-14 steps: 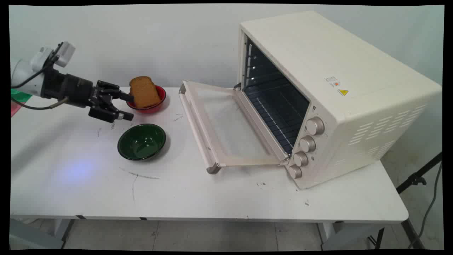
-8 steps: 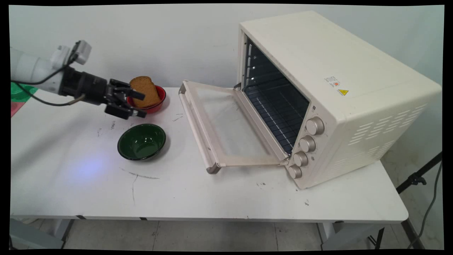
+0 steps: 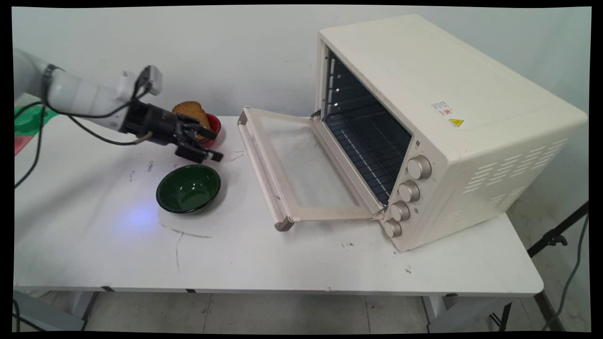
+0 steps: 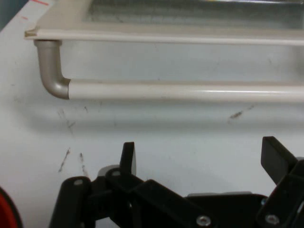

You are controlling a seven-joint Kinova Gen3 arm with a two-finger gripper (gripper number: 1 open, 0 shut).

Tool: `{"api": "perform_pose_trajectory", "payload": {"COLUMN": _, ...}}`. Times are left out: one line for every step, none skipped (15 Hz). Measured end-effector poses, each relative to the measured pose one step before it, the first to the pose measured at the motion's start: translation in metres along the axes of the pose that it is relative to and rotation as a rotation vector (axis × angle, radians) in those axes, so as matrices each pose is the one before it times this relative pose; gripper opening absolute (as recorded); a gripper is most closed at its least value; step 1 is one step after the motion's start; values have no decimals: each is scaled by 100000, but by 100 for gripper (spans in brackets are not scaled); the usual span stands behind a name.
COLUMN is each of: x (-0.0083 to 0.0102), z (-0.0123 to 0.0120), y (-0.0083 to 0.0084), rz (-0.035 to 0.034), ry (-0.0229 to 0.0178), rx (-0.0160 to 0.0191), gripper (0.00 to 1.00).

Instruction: Close the oven

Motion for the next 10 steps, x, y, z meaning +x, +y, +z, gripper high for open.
{"api": "perform_pose_trajectory", "payload": {"x": 94, "z": 1132, "y": 31, "rz": -335, "ry": -1078, "rx": 280, "gripper": 100}}
{"api": "perform_pose_trajectory", "payload": {"x": 75, "z": 873, "y": 23, "rz": -119, "ry": -800, "rx": 127, "gripper": 0}}
{"api": "perform_pose_trajectory", "payload": {"x": 70, "z": 993, "y": 41, "rz": -74, "ry": -902, "rx": 112, "gripper": 0}}
{"api": "perform_pose_trajectory", "payload": {"x": 86, "z": 1008, "y": 58, "rz": 199, "ry": -849, "rx": 99, "gripper": 0}}
{"api": "perform_pose_trajectory", "payload": {"x": 71, "z": 969, "y": 73, "rz": 642, "ry": -733, "rx": 30, "gripper": 0}}
{"api": "perform_pose_trajectory", "payload": {"x": 84, "z": 810, "y": 60, "rz": 791, "ry": -558, "rx": -16, "gripper": 0}}
{"api": "perform_pose_trajectory", "payload": {"x": 81, "z": 547, "y": 29, "rz": 614, "ry": -324, "rx": 10, "gripper": 0}}
{"api": "perform_pose_trajectory", "payload": {"x": 118, "z": 903, "y": 45, "rz": 938, "ry": -538, "rx": 53, "gripper": 0}}
{"api": "perform_pose_trajectory", "payload": {"x": 107, "z": 751, "y": 29, "rz": 612, "ry": -432, "rx": 59, "gripper": 0}}
{"api": "perform_pose_trajectory", "payload": {"x": 113, "z": 841, "y": 15, "rz": 579, "ry": -451, "rx": 95, "gripper": 0}}
